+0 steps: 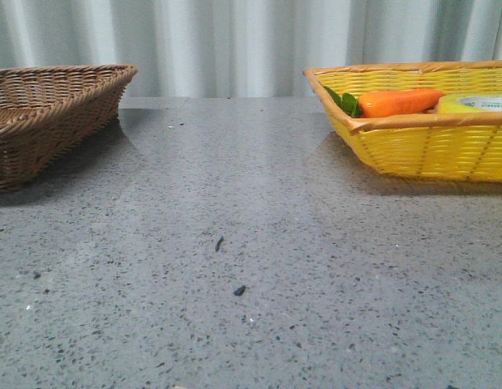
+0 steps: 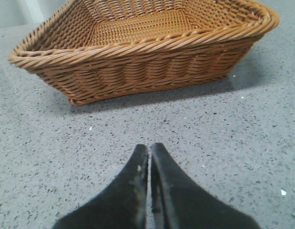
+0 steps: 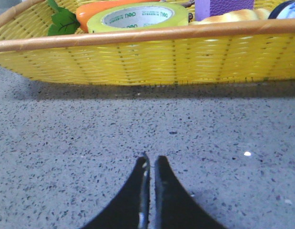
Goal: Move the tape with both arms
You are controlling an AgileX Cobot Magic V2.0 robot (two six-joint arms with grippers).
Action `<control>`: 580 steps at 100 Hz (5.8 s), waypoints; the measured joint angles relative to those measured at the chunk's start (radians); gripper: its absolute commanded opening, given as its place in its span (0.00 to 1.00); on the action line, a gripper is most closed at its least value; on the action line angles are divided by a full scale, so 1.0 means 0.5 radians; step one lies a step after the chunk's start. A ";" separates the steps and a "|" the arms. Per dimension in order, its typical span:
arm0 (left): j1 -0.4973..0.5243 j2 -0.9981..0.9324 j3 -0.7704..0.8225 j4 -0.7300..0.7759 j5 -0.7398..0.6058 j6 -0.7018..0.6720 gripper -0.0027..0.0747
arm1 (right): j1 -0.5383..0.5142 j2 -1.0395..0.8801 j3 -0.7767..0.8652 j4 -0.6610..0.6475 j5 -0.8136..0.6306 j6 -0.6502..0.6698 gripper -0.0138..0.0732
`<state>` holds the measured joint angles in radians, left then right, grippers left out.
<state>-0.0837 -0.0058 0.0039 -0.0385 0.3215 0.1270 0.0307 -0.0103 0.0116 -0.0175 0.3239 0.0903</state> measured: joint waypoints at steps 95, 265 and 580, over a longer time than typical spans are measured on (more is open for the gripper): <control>0.000 0.000 0.000 0.000 0.003 0.000 0.01 | 0.000 0.000 0.000 0.000 0.000 -0.004 0.08; 0.000 0.000 0.000 -0.272 -0.033 0.000 0.01 | 0.000 0.000 0.000 0.000 -0.120 -0.004 0.08; 0.000 0.000 -0.151 -1.397 -0.354 0.073 0.01 | 0.000 0.000 -0.134 0.860 -0.584 0.004 0.09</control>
<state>-0.0837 -0.0058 -0.0717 -0.7368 0.1444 0.1633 0.0307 -0.0103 -0.0553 0.4123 0.0320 0.0922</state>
